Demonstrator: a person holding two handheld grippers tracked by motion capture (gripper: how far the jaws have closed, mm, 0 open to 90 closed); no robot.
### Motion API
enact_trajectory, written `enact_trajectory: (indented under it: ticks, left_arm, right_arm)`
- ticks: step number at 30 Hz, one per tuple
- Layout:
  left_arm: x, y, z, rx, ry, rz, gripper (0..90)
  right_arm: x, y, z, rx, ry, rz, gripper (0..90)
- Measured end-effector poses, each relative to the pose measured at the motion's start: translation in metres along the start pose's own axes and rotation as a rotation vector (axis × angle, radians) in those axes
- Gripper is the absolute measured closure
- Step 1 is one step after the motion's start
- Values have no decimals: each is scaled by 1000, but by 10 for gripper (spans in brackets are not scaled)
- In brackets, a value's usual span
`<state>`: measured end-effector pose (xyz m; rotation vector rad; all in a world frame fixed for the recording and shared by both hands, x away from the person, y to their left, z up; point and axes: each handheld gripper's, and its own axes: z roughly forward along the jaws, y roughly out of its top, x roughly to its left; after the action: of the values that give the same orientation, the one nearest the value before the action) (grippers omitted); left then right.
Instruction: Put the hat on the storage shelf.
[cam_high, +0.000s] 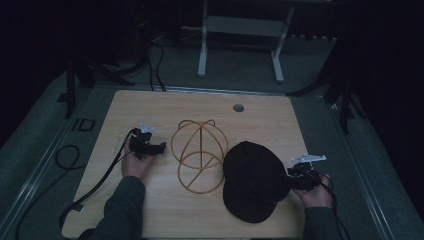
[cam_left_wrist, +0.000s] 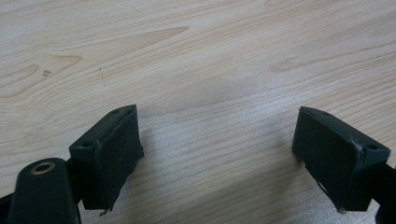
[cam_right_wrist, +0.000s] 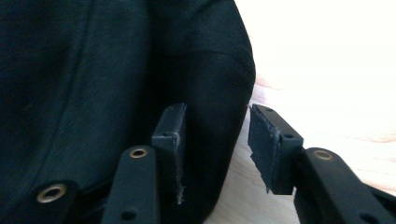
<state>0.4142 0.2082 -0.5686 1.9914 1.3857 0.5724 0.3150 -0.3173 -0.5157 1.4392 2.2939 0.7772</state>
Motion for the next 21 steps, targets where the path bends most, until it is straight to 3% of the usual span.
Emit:
enact_trajectory:
  ticks: [5,9,12,13,16,17,19,20,21]
  left_arm:
    - [0,0,0,0,0,1,149]
    - [0,0,0,0,0,1,149]
    - [0,0,0,0,0,-1,149]
    - [0,0,0,0,0,-1,150]
    - [0,0,0,0,0,0,150]
    - [0,0,0,0,0,0,150]
    - [0,0,0,0,0,0,150]
    - [0,0,0,0,1,0,150]
    - [0,0,0,0,1,0,150]
  right_arm:
    - [2,7,17,54,-14,52,565]
    - [2,11,30,112,-28,87,628]
    - [3,11,34,115,-23,96,668]
    - [3,12,34,121,-16,100,728]
    - [2,14,34,132,-10,125,751]
    - [1,15,34,143,2,173,767]
    - [-1,16,34,144,13,194,773]
    - [-6,15,34,145,61,245,784]
    - [-6,15,34,145,61,245,784]
